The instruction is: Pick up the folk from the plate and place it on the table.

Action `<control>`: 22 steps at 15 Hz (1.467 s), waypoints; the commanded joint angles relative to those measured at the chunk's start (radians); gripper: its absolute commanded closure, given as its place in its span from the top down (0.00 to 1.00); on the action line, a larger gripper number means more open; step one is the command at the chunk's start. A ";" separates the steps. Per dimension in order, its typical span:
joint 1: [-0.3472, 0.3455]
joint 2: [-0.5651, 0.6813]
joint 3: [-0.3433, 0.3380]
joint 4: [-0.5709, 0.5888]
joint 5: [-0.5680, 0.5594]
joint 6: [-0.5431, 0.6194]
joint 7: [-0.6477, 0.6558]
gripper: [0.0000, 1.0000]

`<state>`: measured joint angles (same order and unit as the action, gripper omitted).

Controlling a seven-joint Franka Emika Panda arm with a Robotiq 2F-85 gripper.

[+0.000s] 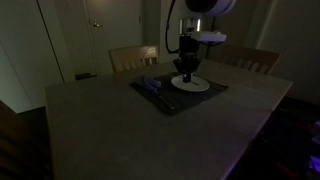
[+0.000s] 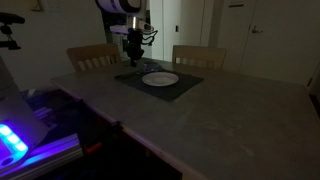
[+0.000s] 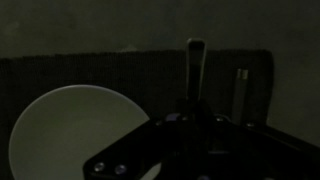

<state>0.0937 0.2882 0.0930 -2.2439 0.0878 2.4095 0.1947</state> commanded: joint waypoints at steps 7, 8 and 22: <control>0.029 0.083 0.017 -0.025 -0.074 0.007 -0.190 0.03; 0.032 0.095 0.008 -0.023 -0.083 0.023 -0.163 0.03; 0.096 0.170 -0.076 0.016 -0.104 0.108 0.180 0.03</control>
<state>0.1782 0.4307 0.0397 -2.2564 -0.0101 2.4992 0.3480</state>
